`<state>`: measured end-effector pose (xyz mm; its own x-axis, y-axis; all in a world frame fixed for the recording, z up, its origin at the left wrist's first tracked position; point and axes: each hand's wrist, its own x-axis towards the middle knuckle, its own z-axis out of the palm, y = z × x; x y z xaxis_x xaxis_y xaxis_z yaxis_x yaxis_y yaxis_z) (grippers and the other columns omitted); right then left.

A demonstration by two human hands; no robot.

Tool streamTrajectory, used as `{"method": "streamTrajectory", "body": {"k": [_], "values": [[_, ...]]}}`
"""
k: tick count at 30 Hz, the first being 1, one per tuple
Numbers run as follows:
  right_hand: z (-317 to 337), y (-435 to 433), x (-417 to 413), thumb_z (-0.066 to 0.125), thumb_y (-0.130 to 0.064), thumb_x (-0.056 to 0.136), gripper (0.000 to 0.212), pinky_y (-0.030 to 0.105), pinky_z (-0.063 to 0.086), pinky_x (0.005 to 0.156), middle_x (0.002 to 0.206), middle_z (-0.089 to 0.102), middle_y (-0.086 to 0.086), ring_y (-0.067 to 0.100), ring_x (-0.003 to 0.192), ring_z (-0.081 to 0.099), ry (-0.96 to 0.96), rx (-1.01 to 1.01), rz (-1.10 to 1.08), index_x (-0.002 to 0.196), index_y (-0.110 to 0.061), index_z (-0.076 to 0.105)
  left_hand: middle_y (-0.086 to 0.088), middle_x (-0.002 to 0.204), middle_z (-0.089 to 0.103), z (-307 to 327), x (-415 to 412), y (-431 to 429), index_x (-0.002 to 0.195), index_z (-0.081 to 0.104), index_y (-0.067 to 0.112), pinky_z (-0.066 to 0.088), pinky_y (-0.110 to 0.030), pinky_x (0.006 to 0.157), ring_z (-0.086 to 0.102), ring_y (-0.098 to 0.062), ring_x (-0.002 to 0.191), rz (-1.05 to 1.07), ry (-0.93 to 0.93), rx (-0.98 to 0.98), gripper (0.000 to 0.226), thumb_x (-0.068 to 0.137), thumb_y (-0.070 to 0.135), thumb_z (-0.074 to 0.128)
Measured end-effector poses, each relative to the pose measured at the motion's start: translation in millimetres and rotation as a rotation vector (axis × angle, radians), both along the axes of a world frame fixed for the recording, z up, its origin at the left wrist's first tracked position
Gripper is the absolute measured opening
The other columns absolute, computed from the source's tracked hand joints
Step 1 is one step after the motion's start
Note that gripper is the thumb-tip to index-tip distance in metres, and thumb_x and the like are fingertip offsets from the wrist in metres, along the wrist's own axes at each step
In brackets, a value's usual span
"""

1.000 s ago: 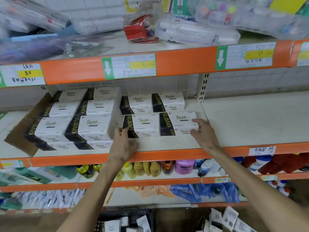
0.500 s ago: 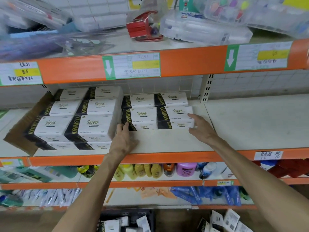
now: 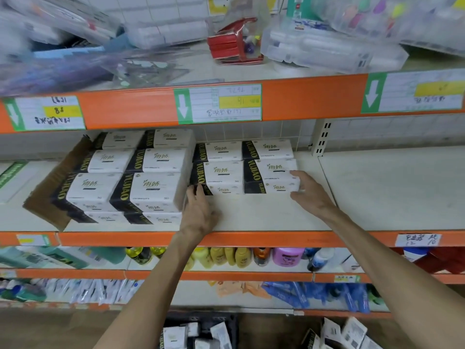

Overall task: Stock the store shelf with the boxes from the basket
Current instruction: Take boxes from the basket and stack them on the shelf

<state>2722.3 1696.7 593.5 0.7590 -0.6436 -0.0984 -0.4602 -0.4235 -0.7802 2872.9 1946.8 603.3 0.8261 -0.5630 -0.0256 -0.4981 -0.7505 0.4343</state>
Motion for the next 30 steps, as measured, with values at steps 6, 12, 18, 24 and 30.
{"method": "streamTrajectory", "body": {"k": [6,12,18,24,30], "values": [[10,15,-2,0.059,-0.005,0.087,0.070,0.032,0.037,0.103,0.150,0.038,0.004,0.023,0.128,0.043,0.037,0.004,-0.043,0.148,-0.022,0.030,-0.011,0.139,0.034,13,-10,28,0.139,0.037,0.005,0.032,-0.031,0.110,0.041,-0.025,0.130,-0.191,0.131,0.056,0.058,0.091,0.028,0.061],[4,76,-5,0.057,-0.010,0.089,0.052,0.039,0.036,0.103,0.136,0.044,0.025,0.038,0.125,0.042,0.032,-0.145,-0.408,0.138,-0.003,0.040,-0.006,0.117,0.064,25,-2,91,0.122,0.057,0.013,0.044,-0.025,0.087,0.060,-0.023,0.108,-0.306,0.209,0.069,0.031,0.093,0.024,0.056],[4,199,11,0.053,-0.013,0.091,0.034,0.036,0.035,0.098,0.120,0.055,0.017,0.032,0.115,0.046,-0.056,-0.288,-0.335,0.124,-0.006,0.051,-0.011,0.125,0.059,13,13,172,0.122,0.057,0.009,0.044,-0.031,0.091,0.056,-0.027,0.113,-0.355,0.221,0.081,0.031,0.093,0.019,0.056],[-1,320,29,0.052,-0.017,0.091,0.027,0.038,0.038,0.100,0.115,0.057,0.014,0.030,0.112,0.049,-0.038,-0.313,-0.206,0.116,-0.007,0.057,-0.016,0.143,0.041,-17,20,250,0.141,0.041,0.005,0.034,-0.028,0.103,0.044,-0.028,0.130,-0.335,0.252,0.074,0.053,0.093,0.019,0.058],[-23,376,27,0.049,-0.022,0.093,0.029,0.043,0.038,0.100,0.118,0.059,0.013,0.031,0.114,0.050,0.042,-0.300,-0.140,0.117,-0.007,0.056,-0.020,0.143,0.040,-45,16,289,0.146,0.032,0.004,0.033,-0.035,0.105,0.040,-0.031,0.132,-0.312,0.226,0.071,0.059,0.094,0.018,0.057]]}}
